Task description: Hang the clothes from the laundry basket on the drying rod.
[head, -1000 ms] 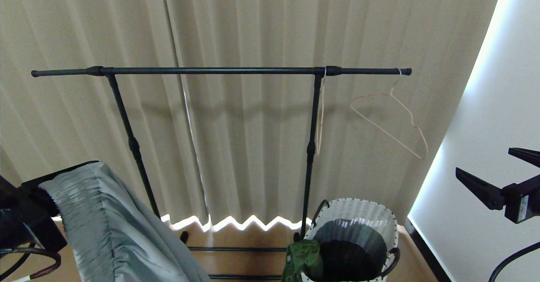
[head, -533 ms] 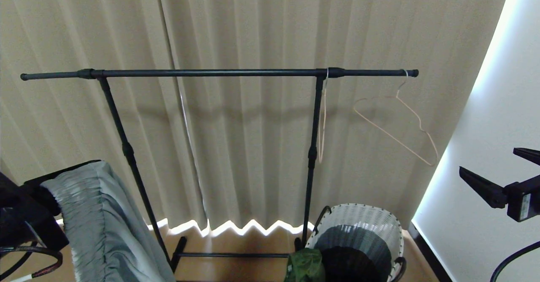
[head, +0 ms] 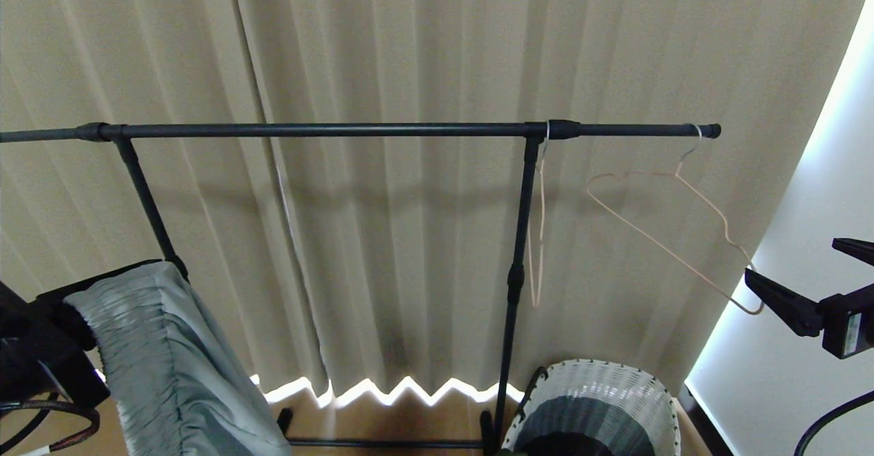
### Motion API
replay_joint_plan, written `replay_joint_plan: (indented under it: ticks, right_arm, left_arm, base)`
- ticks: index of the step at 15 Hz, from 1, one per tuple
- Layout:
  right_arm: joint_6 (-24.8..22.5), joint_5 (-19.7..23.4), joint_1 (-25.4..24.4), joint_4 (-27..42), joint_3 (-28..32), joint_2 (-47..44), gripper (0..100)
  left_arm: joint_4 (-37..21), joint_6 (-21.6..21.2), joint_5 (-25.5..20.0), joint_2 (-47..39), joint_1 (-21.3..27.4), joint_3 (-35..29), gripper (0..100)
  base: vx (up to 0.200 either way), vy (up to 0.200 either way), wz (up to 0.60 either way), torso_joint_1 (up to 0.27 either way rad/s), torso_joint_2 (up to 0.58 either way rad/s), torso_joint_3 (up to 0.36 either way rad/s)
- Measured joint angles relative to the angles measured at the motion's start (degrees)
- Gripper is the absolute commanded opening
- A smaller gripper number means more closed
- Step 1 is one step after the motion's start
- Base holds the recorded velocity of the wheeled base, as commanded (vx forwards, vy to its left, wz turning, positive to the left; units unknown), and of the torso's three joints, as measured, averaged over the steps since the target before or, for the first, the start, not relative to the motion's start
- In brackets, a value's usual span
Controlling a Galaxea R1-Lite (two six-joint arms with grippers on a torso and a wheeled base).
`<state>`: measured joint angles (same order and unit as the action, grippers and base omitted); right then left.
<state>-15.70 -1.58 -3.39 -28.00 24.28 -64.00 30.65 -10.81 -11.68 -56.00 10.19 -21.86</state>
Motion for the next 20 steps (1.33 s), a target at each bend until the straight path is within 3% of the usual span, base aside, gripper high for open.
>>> replay_joint_plan:
  ticks: [4, 8, 11, 16, 20]
  right_arm:
    - [0.0, 0.0, 0.0, 0.0, 0.0, 0.0, 100]
    - [0.0, -0.2, 1.2, 0.1, 0.1, -0.1, 100]
    - [-0.1, -0.3, 5.7, 0.3, 1.6, -0.7, 100]
    - [0.0, -0.2, 10.2, 6.2, 5.6, -3.1, 100]
    - [0.2, 0.2, 12.5, 15.9, 11.8, -7.1, 100]
  left_arm:
    - [0.0, 0.0, 0.0, 0.0, 0.0, 0.0, 0]
    - [0.1, -0.2, 0.1, 0.2, 0.0, 0.1, 0]
    - [0.1, -0.2, 0.1, 0.2, 0.0, 0.1, 0]
    - [0.1, -0.2, 0.1, 0.3, 0.0, 0.1, 0]
    - [0.1, -0.3, 0.1, 1.3, 0.1, 0.3, 0]
  base:
    - [0.200, 0.000, 0.00, 0.005, 0.00, -0.002]
    - [0.000, 0.000, 0.00, 0.000, 0.00, 0.000]
    - [0.000, 0.000, 0.00, 0.000, 0.00, 0.000]
    - [0.000, 0.000, 0.00, 0.000, 0.00, 0.000]
    - [0.000, 0.000, 0.00, 0.000, 0.00, 0.000]
